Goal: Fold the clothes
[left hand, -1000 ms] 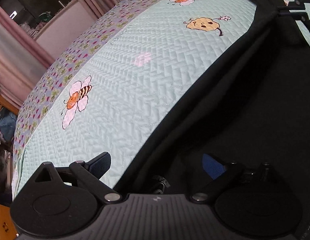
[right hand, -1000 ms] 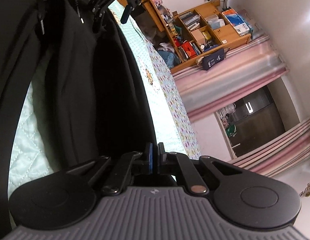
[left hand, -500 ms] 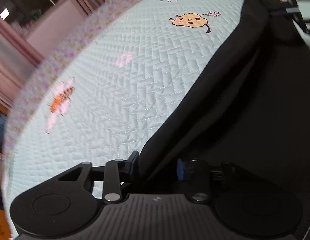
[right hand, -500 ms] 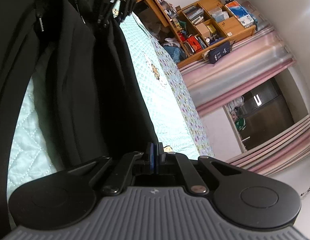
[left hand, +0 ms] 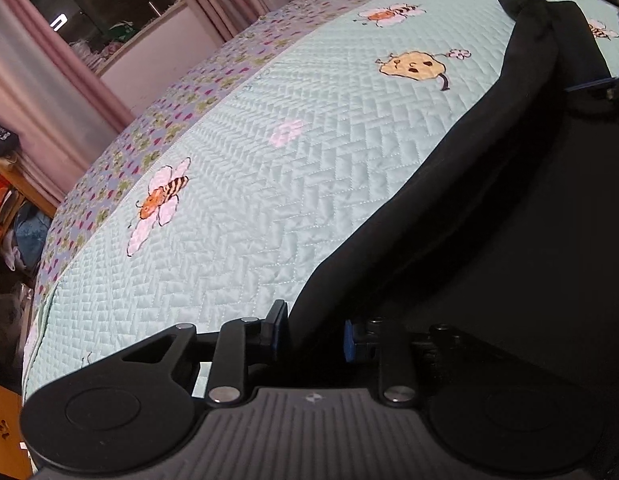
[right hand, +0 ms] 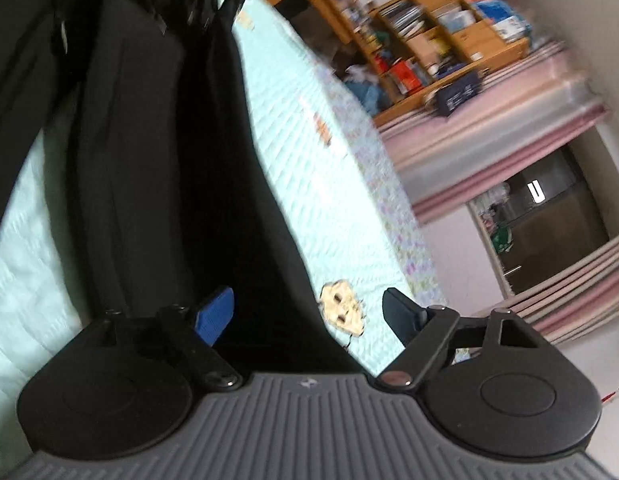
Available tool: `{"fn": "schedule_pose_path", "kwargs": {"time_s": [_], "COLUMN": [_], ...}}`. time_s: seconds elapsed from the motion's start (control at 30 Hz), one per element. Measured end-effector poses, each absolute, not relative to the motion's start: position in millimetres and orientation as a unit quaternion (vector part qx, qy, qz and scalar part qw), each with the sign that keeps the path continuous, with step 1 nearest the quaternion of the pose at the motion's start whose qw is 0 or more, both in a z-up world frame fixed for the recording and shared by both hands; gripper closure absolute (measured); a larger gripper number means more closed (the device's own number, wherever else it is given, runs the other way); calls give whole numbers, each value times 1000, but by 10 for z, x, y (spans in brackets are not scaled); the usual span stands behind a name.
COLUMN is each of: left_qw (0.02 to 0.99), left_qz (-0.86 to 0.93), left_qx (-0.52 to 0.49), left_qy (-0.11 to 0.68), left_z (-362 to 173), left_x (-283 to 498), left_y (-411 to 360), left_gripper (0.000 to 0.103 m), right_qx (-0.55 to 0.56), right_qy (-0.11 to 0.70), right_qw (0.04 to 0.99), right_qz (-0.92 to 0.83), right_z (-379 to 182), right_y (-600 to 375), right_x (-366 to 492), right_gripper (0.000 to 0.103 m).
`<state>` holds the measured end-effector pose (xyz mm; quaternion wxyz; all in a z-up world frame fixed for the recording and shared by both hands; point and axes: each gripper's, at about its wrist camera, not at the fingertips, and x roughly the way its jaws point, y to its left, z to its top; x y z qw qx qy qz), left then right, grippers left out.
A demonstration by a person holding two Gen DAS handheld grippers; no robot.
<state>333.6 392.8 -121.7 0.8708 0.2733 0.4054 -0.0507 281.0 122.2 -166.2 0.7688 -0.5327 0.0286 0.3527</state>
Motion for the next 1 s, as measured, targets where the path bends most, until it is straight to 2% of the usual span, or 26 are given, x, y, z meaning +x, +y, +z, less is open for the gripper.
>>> {"fn": "schedule_pose_path", "kwargs": {"time_s": [0.03, 0.1, 0.13, 0.4, 0.5, 0.6, 0.7, 0.73, 0.77, 0.8, 0.87, 0.93, 1.0], "left_qw": [871, 872, 873, 876, 874, 869, 868, 868, 869, 873, 885, 892, 898], "left_qz": [-49, -43, -39, 30, 43, 46, 68, 90, 111, 123, 117, 126, 139], "left_qx": [273, 273, 271, 252, 246, 229, 226, 224, 218, 200, 142, 103, 80], "left_qy": [404, 403, 404, 411, 417, 436, 437, 434, 430, 427, 429, 423, 409], "left_z": [-1218, -1221, -1225, -1217, -1241, -1352, -1420, -1406, -1386, -1350, -1273, -1203, -1128], "left_x": [3325, 3310, 3312, 3524, 3601, 3706, 3767, 3775, 3778, 3767, 3727, 3680, 3621], "left_y": [3922, 3911, 3906, 3980, 4022, 4065, 4089, 4114, 4150, 4218, 4396, 4518, 4565], "left_gripper": [73, 73, 73, 75, 75, 71, 51, 26, 7, 4, 10, 9, 8], "right_qx": [-532, -531, -530, -534, -550, -556, -551, -537, -522, -497, -446, -388, -327], "right_qy": [39, 60, 70, 38, 31, 45, 89, 102, 115, 113, 109, 111, 114], "right_qw": [768, 768, 768, 794, 788, 784, 780, 791, 802, 816, 843, 865, 883], "right_qz": [353, 353, 353, 287, 274, 271, 282, 275, 268, 272, 280, 299, 318], "right_z": [-1663, -1661, -1660, -1461, -1526, -1704, -1907, -1918, -1925, -1863, -1727, -1582, -1436], "right_y": [1244, 1288, 1310, 1765, 2010, 2146, 2211, 2199, 2185, 2108, 1946, 1645, 1339], "right_x": [2858, 2954, 3003, 3509, 3726, 3944, 4093, 4130, 4166, 4122, 4024, 3853, 3680], "right_gripper": [23, 52, 97, 96, 96, 91, 71, 64, 59, 55, 34, 28, 28]}}
